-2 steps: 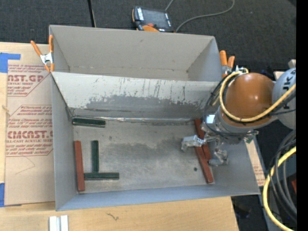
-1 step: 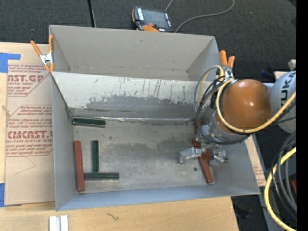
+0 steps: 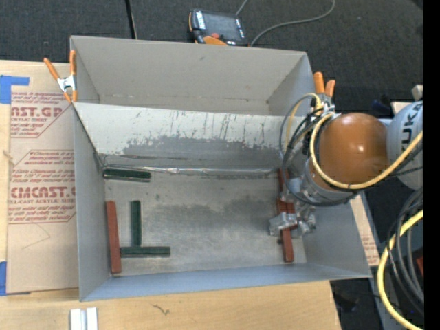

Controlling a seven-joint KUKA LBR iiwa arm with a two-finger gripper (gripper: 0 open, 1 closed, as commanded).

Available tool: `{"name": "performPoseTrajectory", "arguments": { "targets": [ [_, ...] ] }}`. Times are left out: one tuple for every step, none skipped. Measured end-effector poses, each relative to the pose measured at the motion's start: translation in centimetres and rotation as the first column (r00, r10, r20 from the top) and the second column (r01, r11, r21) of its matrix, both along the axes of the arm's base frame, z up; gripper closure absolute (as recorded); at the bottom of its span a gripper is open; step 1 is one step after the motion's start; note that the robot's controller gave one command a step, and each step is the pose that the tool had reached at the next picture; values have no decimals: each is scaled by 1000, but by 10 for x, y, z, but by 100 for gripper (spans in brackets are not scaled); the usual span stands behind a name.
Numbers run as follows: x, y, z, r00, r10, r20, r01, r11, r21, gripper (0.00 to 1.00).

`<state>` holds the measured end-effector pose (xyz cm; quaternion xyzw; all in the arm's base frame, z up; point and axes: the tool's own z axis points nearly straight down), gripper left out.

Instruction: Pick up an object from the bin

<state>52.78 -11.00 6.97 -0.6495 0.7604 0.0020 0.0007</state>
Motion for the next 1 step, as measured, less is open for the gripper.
{"name": "performPoseTrajectory", "arguments": {
  "targets": [
    [49, 34, 170, 1000, 1, 11, -1, 1000, -2, 100]
  ]
}}
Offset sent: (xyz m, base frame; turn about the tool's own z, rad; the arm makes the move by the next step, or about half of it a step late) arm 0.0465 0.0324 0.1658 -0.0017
